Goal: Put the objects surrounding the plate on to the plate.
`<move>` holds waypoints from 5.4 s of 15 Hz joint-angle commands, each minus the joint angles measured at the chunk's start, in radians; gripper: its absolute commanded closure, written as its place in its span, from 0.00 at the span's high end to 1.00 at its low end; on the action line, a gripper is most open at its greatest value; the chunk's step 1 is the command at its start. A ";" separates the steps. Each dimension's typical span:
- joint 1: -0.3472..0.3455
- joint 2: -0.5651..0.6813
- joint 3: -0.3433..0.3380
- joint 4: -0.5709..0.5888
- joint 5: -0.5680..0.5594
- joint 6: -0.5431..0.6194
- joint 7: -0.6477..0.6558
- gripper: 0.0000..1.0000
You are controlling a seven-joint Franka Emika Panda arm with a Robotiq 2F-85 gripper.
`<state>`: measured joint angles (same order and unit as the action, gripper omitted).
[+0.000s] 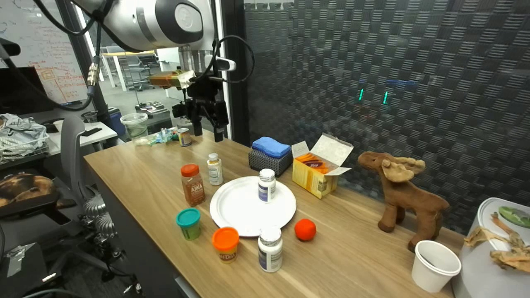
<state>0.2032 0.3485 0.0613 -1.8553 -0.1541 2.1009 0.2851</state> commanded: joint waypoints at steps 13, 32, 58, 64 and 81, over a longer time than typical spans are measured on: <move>-0.019 0.056 0.016 0.018 0.014 0.049 -0.123 1.00; -0.040 0.199 0.027 0.147 0.051 0.023 -0.283 0.21; -0.090 0.013 -0.083 -0.036 0.268 0.182 0.224 0.19; -0.087 0.104 -0.119 0.073 0.226 0.097 0.364 0.19; -0.089 0.338 -0.154 0.387 0.184 -0.084 0.452 0.19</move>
<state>0.0989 0.6533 -0.0803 -1.5262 0.0560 2.0424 0.7174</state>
